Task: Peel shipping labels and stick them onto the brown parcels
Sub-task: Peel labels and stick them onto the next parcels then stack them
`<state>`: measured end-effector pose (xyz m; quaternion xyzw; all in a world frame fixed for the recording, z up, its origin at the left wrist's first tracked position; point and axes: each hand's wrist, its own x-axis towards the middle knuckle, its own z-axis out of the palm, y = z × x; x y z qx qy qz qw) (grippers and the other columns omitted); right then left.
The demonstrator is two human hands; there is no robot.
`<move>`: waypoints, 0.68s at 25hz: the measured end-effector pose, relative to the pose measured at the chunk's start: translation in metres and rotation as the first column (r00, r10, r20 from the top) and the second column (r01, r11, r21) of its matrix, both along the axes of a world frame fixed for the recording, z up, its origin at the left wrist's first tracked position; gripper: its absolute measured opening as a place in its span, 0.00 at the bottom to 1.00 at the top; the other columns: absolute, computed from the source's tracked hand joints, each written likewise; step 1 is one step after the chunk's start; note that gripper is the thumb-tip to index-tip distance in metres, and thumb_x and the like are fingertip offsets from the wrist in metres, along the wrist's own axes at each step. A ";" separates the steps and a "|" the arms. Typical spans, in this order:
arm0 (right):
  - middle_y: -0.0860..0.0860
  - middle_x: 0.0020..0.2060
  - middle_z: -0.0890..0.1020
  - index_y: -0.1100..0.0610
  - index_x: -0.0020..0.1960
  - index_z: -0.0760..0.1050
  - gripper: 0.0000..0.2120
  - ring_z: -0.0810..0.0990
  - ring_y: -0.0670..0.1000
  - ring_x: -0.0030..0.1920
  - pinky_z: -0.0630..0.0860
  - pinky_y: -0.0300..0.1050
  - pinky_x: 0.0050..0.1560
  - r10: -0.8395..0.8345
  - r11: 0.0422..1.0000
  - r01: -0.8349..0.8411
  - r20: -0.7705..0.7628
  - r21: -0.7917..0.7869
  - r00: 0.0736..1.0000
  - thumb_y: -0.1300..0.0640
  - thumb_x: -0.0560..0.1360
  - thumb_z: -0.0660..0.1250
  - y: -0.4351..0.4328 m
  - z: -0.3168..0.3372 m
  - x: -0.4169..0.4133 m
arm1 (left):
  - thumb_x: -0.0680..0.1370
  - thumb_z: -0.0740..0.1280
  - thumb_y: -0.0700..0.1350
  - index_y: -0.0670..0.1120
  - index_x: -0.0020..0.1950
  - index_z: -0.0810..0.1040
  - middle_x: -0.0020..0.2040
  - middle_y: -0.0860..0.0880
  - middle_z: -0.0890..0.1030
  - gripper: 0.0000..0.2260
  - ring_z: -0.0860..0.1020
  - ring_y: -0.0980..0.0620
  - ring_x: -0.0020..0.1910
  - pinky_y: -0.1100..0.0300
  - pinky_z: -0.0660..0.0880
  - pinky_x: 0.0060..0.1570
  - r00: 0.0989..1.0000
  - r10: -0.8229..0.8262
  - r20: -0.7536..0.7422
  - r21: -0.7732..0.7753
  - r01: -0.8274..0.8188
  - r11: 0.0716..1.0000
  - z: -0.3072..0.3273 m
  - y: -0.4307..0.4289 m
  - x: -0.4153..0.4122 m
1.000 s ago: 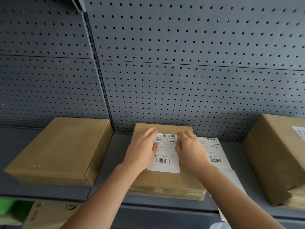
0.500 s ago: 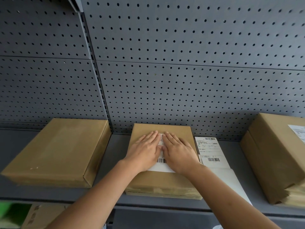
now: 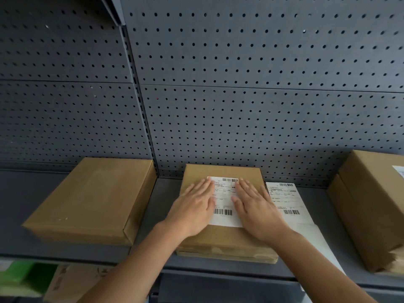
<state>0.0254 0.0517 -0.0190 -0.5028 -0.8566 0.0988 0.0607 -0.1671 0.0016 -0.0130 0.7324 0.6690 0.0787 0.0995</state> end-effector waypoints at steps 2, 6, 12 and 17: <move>0.45 0.81 0.49 0.50 0.82 0.47 0.37 0.45 0.43 0.80 0.40 0.51 0.80 0.080 0.997 -0.080 0.010 0.007 0.997 0.35 0.78 0.30 -0.015 -0.003 -0.009 | 0.86 0.42 0.54 0.49 0.83 0.44 0.83 0.54 0.44 0.25 0.43 0.59 0.81 0.57 0.41 0.80 0.998 -0.065 -0.012 0.000 0.065 0.998 -0.002 -0.012 0.013; 0.45 0.82 0.48 0.50 0.82 0.45 0.36 0.43 0.43 0.80 0.38 0.52 0.80 0.100 0.995 -0.100 0.033 0.008 0.994 0.38 0.77 0.30 -0.028 -0.010 -0.014 | 0.86 0.42 0.53 0.49 0.83 0.43 0.83 0.54 0.42 0.25 0.41 0.60 0.81 0.56 0.42 0.81 0.995 -0.074 -0.062 -0.011 0.073 0.997 -0.009 -0.019 0.016; 0.43 0.81 0.47 0.50 0.82 0.45 0.41 0.43 0.42 0.80 0.36 0.51 0.79 -0.024 1.000 0.024 0.058 0.004 0.998 0.33 0.75 0.28 -0.026 -0.013 0.018 | 0.86 0.40 0.56 0.50 0.82 0.40 0.83 0.54 0.40 0.26 0.40 0.59 0.81 0.55 0.43 0.81 0.997 0.020 -0.073 -0.062 -0.025 0.998 -0.011 -0.025 0.004; 0.45 0.81 0.46 0.51 0.82 0.45 0.36 0.42 0.45 0.80 0.35 0.52 0.78 -0.112 0.994 0.112 0.023 0.012 0.993 0.36 0.79 0.33 -0.035 -0.011 0.034 | 0.85 0.39 0.56 0.50 0.82 0.39 0.82 0.55 0.37 0.26 0.37 0.60 0.80 0.57 0.40 0.80 0.997 0.066 -0.046 -0.036 -0.068 0.997 -0.008 -0.046 0.001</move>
